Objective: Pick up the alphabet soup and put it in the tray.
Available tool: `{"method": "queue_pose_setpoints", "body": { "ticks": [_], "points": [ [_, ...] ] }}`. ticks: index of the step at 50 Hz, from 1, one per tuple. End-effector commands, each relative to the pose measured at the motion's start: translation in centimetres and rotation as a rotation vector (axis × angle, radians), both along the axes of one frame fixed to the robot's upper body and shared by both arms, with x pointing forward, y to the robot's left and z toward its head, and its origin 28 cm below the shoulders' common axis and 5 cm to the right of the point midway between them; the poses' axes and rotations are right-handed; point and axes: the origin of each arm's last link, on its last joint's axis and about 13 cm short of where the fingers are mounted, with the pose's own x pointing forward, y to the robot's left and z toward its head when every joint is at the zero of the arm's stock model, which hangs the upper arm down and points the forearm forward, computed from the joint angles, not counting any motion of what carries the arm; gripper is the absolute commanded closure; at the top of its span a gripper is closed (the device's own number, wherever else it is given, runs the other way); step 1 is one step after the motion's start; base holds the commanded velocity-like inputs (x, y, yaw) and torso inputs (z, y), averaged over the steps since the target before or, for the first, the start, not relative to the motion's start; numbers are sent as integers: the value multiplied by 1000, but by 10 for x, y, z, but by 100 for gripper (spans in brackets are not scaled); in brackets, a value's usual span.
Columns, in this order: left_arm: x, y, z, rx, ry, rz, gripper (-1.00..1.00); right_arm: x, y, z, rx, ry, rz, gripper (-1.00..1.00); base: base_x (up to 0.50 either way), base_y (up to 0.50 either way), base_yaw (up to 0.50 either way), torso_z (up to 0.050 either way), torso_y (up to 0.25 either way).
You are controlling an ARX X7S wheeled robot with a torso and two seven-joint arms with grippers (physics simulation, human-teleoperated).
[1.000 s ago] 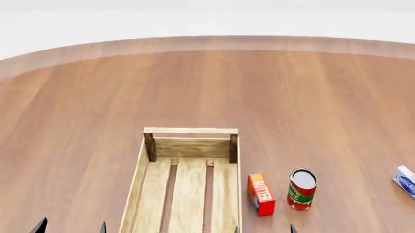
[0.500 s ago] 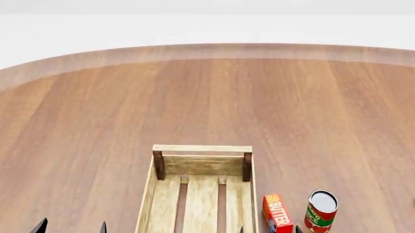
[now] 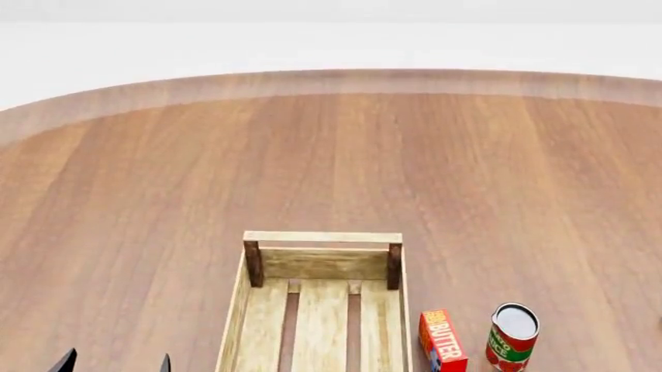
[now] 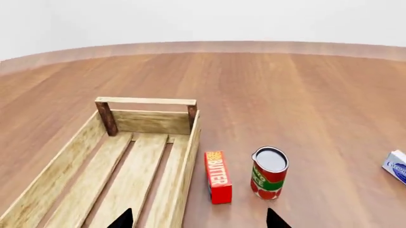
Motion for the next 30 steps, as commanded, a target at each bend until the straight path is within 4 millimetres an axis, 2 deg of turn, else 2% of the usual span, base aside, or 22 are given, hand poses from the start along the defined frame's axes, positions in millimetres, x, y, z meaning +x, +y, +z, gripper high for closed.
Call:
{"method": "queue_pose_setpoints", "body": {
  "ticks": [1,9,30],
  "points": [
    [0,-1,0,0,2,-1,-100,-27,-22,19,-44,53,2,-100,0,0,0,0,0],
    [0,-1,-1,0,2,-1,-100,-41,-37,19,-58,64,-48,-100,0,0,0,0,0],
    [0,-1,-1,1,4,-2,-100,-63,-59,19,-65,80,-151,-100,0,0,0,0,0]
  ]
}}
